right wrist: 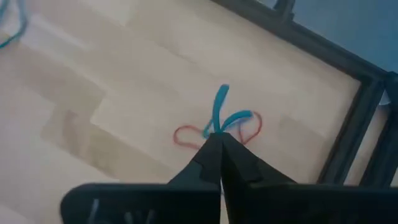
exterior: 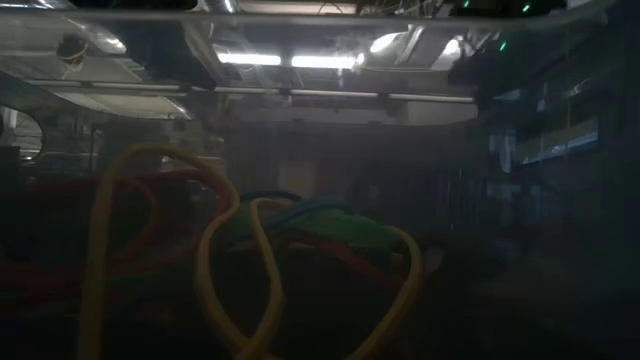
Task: Pick and place rubber bands into bin
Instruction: Put the blue rubber band into the black bin
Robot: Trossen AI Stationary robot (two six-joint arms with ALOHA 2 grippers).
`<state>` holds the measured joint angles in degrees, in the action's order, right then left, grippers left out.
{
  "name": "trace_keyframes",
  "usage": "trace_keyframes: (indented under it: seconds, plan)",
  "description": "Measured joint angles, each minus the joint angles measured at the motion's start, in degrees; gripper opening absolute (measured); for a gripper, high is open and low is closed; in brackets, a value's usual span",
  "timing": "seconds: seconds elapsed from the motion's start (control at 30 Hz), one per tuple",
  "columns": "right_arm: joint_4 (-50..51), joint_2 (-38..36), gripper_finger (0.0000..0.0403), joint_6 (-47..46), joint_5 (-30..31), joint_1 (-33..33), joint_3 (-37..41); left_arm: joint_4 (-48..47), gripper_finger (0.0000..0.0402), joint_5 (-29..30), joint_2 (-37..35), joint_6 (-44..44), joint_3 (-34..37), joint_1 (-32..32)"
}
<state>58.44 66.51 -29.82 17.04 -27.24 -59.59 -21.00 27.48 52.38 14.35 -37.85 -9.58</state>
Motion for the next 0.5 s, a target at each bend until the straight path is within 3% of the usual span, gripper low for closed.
trace_keyframes:
  seconds: [0.27,0.5]
  plan:
    - [1.86,-3.78,0.0,-14.04,0.47,14.75,-0.3,-0.28,0.0004,-0.04,0.02,-2.85,0.0,0.0]
    - [1.5,1.51,0.0,-27.27,5.9,31.48,-7.22,-0.58,0.0004,-1.74,0.0,-6.8,-0.02,0.0]
